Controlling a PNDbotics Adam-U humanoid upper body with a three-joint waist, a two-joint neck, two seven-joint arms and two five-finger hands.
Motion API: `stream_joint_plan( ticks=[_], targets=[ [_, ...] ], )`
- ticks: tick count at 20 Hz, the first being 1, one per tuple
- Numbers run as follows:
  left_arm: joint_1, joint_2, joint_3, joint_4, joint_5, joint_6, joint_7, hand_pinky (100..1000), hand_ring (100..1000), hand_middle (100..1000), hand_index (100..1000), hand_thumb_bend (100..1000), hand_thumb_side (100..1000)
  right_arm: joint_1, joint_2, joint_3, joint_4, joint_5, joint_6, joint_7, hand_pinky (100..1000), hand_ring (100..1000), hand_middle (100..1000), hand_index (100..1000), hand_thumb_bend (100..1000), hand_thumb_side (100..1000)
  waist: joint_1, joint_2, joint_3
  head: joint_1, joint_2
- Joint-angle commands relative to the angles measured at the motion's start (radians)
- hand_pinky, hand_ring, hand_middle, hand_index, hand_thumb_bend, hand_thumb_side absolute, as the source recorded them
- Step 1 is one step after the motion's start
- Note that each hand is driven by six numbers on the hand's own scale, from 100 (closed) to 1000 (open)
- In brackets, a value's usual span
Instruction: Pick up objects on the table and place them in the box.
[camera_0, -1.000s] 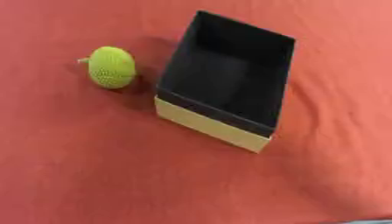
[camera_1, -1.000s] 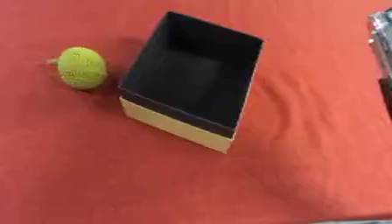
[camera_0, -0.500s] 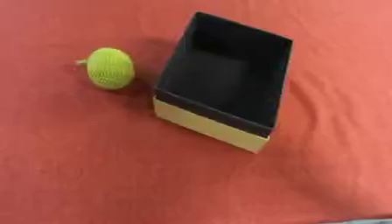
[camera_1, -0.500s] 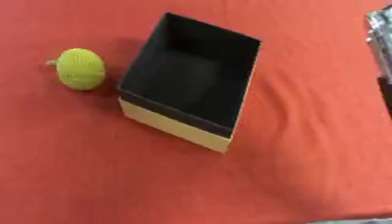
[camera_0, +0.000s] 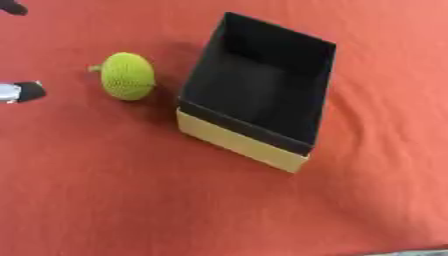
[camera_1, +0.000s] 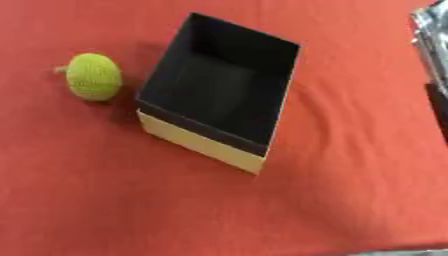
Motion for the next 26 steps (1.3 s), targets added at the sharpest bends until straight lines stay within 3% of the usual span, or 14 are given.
stream_joint_plan(
  ticks=[1, 7, 18, 20, 21, 26],
  targets=[
    [-0.045, -0.013, -0.015, 0.034, -0.002, -0.012, -0.047, 966, 906, 834, 923, 615, 604, -0.013, -0.028, -0.009, -0.016, -0.008, 0.000, -0.001, 826, 820, 799, 897, 100, 1000, 0.001, -0.028, 0.003, 0.002, 0.009],
    [-0.129, -0.102, -0.044, 0.121, -0.018, -0.018, -0.077, 967, 911, 840, 926, 565, 550, -0.014, -0.023, -0.010, -0.016, -0.010, 0.001, -0.001, 827, 820, 799, 897, 100, 1000, 0.000, -0.034, 0.006, 0.003, 0.012],
    [-0.239, -0.256, -0.080, 0.267, 0.000, -0.035, -0.139, 960, 912, 846, 930, 493, 369, -0.018, -0.012, -0.012, -0.016, -0.012, 0.007, -0.004, 826, 820, 798, 898, 100, 1000, -0.001, -0.033, 0.006, -0.010, 0.020],
    [-0.245, -0.270, -0.086, 0.289, 0.004, -0.041, -0.153, 961, 913, 848, 935, 494, 373, -0.019, -0.010, -0.013, -0.016, -0.013, 0.007, -0.007, 826, 820, 798, 898, 100, 1000, -0.001, -0.031, 0.004, -0.012, 0.023],
    [-0.248, -0.276, -0.087, 0.298, 0.006, -0.043, -0.157, 960, 913, 849, 940, 445, 418, -0.019, -0.009, -0.014, -0.016, -0.013, 0.007, -0.008, 826, 820, 798, 897, 100, 1000, -0.001, -0.030, 0.004, -0.013, 0.023],
    [-0.264, -0.308, -0.084, 0.345, 0.010, -0.045, -0.157, 958, 912, 848, 947, 447, 420, -0.024, -0.004, -0.015, -0.016, -0.015, 0.008, -0.014, 825, 820, 797, 896, 100, 1000, -0.001, -0.027, 0.001, -0.014, 0.025]
  ],
)
